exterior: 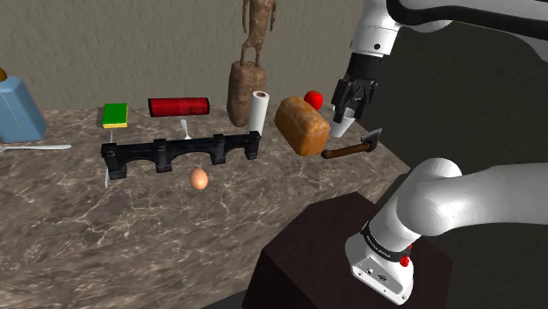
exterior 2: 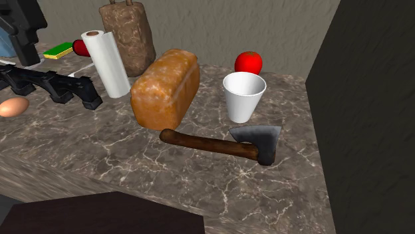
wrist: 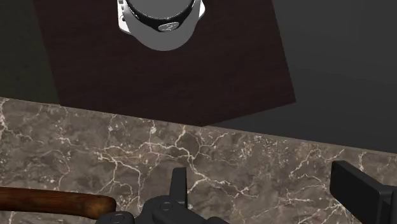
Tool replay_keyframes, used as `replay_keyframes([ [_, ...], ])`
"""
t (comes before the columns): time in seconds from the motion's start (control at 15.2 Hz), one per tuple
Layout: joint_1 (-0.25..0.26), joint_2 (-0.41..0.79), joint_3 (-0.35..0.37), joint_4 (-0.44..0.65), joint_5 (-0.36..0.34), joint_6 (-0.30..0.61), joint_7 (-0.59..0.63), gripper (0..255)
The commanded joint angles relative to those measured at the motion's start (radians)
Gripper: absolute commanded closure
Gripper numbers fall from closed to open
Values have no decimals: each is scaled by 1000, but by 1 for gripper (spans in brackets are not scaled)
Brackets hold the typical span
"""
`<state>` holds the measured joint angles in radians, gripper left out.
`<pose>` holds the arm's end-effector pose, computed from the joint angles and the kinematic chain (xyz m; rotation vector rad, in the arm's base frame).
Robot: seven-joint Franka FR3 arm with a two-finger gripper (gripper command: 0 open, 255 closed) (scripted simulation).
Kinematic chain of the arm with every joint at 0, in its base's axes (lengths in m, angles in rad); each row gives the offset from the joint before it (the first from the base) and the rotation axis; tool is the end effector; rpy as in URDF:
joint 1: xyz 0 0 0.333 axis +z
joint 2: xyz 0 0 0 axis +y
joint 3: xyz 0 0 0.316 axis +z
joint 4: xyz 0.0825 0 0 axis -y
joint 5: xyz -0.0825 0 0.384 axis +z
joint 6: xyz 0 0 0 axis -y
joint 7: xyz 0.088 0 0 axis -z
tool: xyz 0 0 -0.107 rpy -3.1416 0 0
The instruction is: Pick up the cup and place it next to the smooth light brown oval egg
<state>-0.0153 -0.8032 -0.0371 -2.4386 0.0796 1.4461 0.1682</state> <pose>0.2847 -0.0081 0.5481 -3.0173 0.3093 0.2983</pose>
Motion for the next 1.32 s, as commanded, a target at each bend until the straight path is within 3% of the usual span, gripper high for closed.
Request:
replay_keyframes([
  [0.0, 0, 0, 0, 0, 0, 0, 0, 0],
  [0.66, -69, 164, -130, -45, -206, 229, -184, 0],
  [1.25, -123, 398, -244, 16, -341, 452, -319, 0],
])
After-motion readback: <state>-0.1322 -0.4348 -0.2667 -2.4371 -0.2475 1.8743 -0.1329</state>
